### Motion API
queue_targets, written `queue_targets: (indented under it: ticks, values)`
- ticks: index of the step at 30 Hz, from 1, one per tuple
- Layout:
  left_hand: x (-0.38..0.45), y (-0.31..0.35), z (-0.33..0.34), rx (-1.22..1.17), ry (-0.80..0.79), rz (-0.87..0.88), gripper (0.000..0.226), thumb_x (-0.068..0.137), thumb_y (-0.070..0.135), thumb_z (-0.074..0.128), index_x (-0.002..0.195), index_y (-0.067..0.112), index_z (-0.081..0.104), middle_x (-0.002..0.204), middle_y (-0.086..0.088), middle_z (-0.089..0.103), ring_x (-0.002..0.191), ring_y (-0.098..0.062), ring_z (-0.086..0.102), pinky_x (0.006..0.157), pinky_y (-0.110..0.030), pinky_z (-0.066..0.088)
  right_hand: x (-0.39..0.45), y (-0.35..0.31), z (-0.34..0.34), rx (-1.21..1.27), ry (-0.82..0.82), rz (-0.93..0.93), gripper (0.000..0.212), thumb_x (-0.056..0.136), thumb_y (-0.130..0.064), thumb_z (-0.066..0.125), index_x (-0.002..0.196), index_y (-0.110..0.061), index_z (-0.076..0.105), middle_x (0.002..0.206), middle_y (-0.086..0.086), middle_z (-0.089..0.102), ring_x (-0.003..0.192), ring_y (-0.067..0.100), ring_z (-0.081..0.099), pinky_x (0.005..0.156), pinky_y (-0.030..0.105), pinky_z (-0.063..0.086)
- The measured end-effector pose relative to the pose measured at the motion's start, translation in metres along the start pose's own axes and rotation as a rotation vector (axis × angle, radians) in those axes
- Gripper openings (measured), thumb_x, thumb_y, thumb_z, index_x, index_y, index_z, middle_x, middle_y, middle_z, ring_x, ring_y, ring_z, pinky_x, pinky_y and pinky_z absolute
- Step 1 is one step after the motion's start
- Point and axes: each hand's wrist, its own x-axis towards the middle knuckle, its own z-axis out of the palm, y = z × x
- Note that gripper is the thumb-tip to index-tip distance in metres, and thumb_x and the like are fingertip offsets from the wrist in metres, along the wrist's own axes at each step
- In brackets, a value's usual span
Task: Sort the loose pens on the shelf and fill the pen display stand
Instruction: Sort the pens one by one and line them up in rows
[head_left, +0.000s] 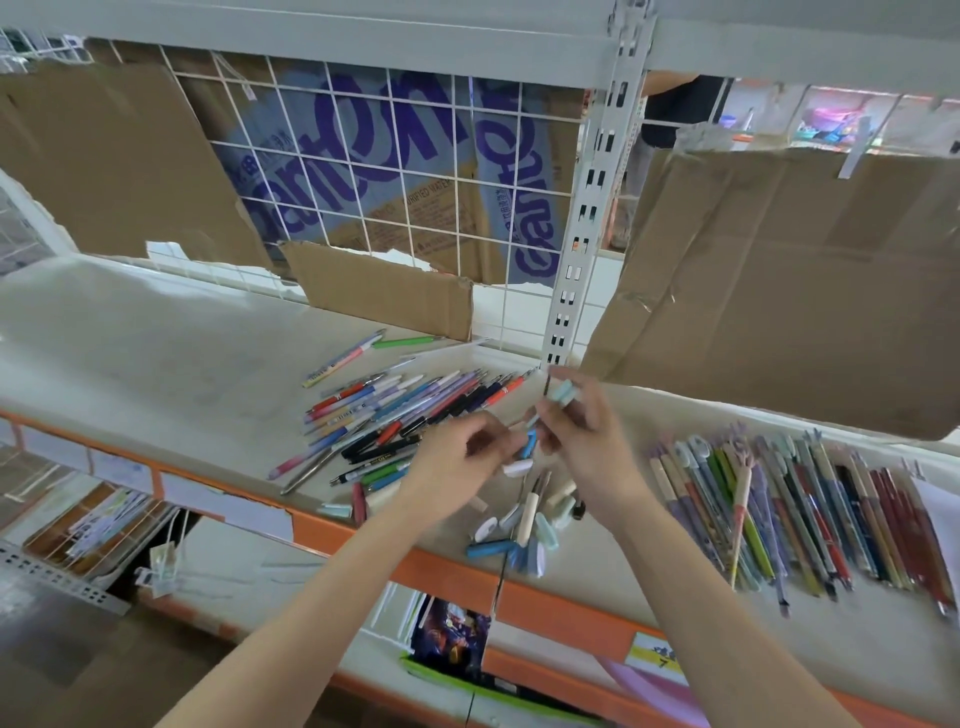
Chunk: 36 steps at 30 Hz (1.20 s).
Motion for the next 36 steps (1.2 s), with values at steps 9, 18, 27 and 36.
queue_targets:
  ticks: [9, 18, 27, 36]
  values:
    - [0.017, -0.071, -0.051, 0.789, 0.294, -0.155, 0.016, 0.089, 0.016, 0.057, 0.1, 0.006, 0.062, 0.104, -0.017, 0.056, 0.104, -0.035, 0.05, 0.085, -0.043, 0.04, 0.007, 0.019, -0.076, -1.084, 0.015, 0.049, 0.027, 0.092, -0.015, 0.054, 0.115, -0.007, 0.045, 0.085, 0.015, 0.062, 0.088, 0.031, 0.058, 0.068, 0.032, 0.036]
    - [0.009, -0.072, -0.054, 0.75, 0.293, -0.062, 0.009, 0.091, 0.008, 0.054, 0.094, 0.001, 0.06, 0.097, -0.018, 0.056, 0.089, -0.036, 0.054, 0.068, -0.036, 0.036, -0.017, 0.019, -0.048, -1.091, -0.169, -0.061, 0.007, 0.086, -0.016, 0.057, 0.082, -0.021, 0.061, 0.087, -0.002, 0.056, 0.082, 0.018, 0.056, 0.072, 0.032, 0.043]
    - [-0.023, -0.036, -0.03, 0.337, 0.106, 0.088, 0.004, 0.09, 0.009, 0.059, 0.092, 0.013, 0.06, 0.081, 0.011, 0.06, 0.073, 0.007, 0.059, 0.066, -0.005, 0.041, -0.03, 0.042, -0.029, -1.107, -0.299, -0.156, 0.008, 0.089, -0.019, 0.057, 0.087, -0.012, 0.06, 0.088, -0.004, 0.046, 0.078, 0.014, 0.055, 0.066, 0.024, 0.04]
    - [-0.035, -0.016, -0.012, 0.227, -0.003, 0.124, 0.009, 0.089, 0.009, 0.06, 0.096, 0.015, 0.063, 0.086, 0.013, 0.062, 0.081, 0.003, 0.058, 0.074, -0.006, 0.042, -0.024, 0.017, -0.026, 0.165, -0.001, 0.158, 0.002, 0.095, -0.008, 0.05, 0.093, -0.009, 0.049, 0.066, 0.01, 0.069, 0.054, 0.021, 0.063, 0.046, 0.025, 0.044]
